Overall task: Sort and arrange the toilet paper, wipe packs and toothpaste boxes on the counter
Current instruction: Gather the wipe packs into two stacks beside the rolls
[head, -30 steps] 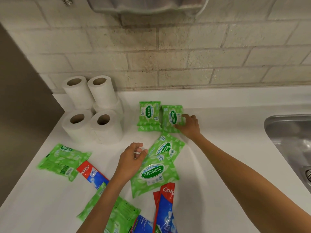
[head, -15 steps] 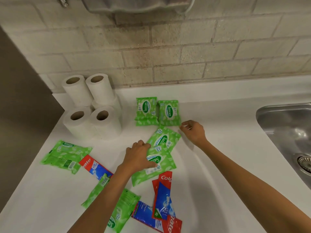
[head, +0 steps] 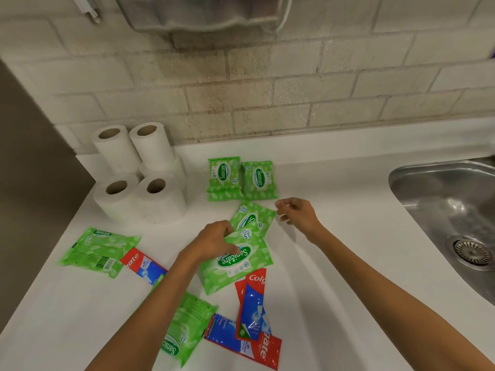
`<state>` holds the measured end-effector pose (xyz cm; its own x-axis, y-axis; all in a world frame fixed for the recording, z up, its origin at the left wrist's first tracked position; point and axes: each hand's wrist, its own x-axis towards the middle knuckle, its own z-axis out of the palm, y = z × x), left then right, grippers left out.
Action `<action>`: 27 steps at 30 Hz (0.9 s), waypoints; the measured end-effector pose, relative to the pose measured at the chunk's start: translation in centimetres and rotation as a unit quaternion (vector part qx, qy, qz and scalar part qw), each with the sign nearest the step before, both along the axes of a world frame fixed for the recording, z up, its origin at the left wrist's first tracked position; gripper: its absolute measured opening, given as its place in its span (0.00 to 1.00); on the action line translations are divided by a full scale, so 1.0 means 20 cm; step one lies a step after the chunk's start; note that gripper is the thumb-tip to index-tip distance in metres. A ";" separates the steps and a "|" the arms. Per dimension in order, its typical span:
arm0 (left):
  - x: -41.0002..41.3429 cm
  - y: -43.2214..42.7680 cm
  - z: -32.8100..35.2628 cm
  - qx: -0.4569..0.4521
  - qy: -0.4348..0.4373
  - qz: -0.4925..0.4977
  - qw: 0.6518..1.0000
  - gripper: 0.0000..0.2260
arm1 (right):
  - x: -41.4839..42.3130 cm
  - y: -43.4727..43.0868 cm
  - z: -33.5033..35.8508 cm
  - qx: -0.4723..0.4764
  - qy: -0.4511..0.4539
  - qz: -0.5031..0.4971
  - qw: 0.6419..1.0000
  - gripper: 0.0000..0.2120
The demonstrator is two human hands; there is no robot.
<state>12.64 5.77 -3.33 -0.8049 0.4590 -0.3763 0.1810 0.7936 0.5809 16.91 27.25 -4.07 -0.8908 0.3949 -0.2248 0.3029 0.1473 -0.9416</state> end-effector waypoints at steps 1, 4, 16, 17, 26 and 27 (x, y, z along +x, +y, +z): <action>0.00 0.00 0.01 0.021 -0.011 0.015 1.000 0.16 | 0.02 -0.01 0.00 -0.029 0.001 -0.003 1.000 0.14; -0.01 0.01 0.07 0.137 -0.044 0.106 0.984 0.16 | 0.06 -0.05 0.02 -0.108 0.008 -0.014 0.994 0.15; -0.09 0.28 0.16 0.383 -0.134 0.338 0.849 0.13 | 0.03 -0.10 0.06 -0.257 -0.039 -0.006 0.966 0.12; -0.10 0.29 0.16 0.387 -0.141 0.335 0.847 0.10 | 0.01 -0.08 0.05 -0.249 -0.043 -0.021 0.967 0.13; -0.12 0.06 0.17 0.389 -0.090 0.289 0.870 0.05 | -0.37 0.12 0.02 -0.092 -0.082 -0.133 0.983 0.12; -0.12 0.03 0.16 0.389 -0.083 0.292 0.870 0.06 | -0.41 0.13 0.02 -0.065 -0.085 -0.128 0.986 0.16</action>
